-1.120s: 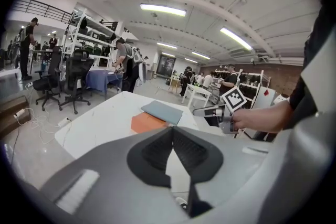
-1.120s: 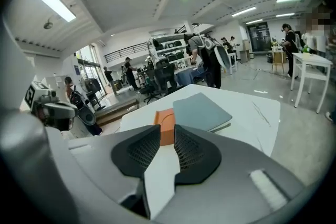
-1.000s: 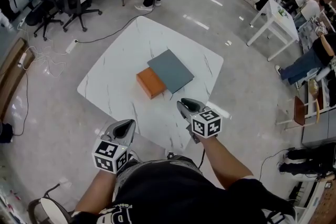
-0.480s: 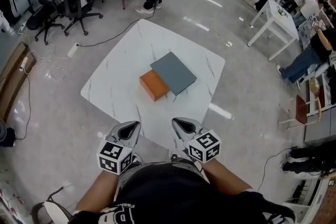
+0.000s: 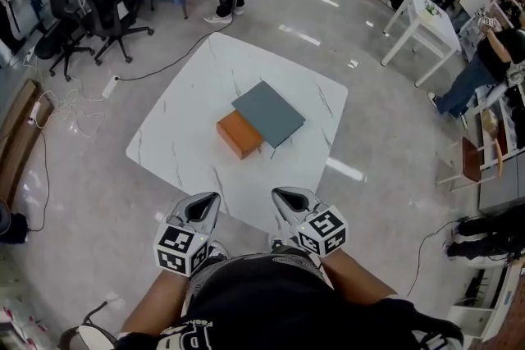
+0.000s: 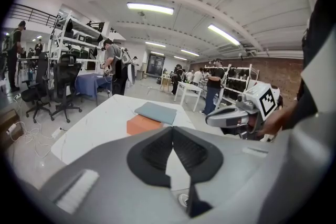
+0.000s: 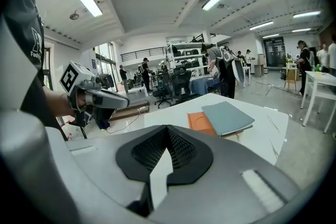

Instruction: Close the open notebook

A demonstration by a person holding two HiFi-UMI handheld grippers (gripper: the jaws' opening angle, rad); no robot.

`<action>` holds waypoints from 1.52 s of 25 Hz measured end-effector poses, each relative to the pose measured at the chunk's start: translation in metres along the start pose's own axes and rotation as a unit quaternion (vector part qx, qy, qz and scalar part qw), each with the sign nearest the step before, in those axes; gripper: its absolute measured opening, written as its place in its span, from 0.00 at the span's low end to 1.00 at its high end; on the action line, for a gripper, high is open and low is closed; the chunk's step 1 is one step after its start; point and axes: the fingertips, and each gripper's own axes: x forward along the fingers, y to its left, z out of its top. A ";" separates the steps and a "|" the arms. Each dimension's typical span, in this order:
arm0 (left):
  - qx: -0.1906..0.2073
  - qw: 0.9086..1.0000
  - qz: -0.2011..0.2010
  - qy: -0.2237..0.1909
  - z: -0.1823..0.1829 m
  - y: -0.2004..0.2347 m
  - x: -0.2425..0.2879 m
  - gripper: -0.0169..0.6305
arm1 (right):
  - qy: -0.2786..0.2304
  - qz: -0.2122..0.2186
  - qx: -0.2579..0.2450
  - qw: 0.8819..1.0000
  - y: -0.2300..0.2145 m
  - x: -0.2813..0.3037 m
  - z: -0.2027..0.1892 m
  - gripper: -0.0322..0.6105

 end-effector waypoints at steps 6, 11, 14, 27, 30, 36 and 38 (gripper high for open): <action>-0.001 1.000 0.002 -0.002 -0.005 0.005 -0.005 0.12 | 0.013 -0.002 -0.001 1.000 0.003 0.001 -0.008 0.05; -0.001 1.000 0.003 -0.002 -0.006 0.007 -0.008 0.12 | 0.020 -0.001 -0.012 1.000 0.007 0.003 -0.009 0.05; 0.000 1.000 0.003 -0.003 -0.005 0.008 -0.010 0.12 | 0.021 -0.001 -0.014 1.000 0.008 0.004 -0.008 0.05; -0.006 1.000 0.012 -0.009 -0.006 0.005 -0.014 0.12 | 0.023 -0.001 -0.017 1.000 0.008 0.000 -0.010 0.05; -0.008 1.000 0.014 -0.008 -0.008 0.004 -0.014 0.12 | 0.024 0.001 -0.018 1.000 0.009 0.001 -0.012 0.05; -0.012 1.000 0.018 -0.009 -0.010 0.003 -0.016 0.12 | 0.024 0.007 -0.016 1.000 0.012 0.002 -0.012 0.05; -0.013 1.000 0.020 -0.010 -0.011 0.002 -0.016 0.12 | 0.024 0.009 -0.008 1.000 0.011 0.003 -0.013 0.05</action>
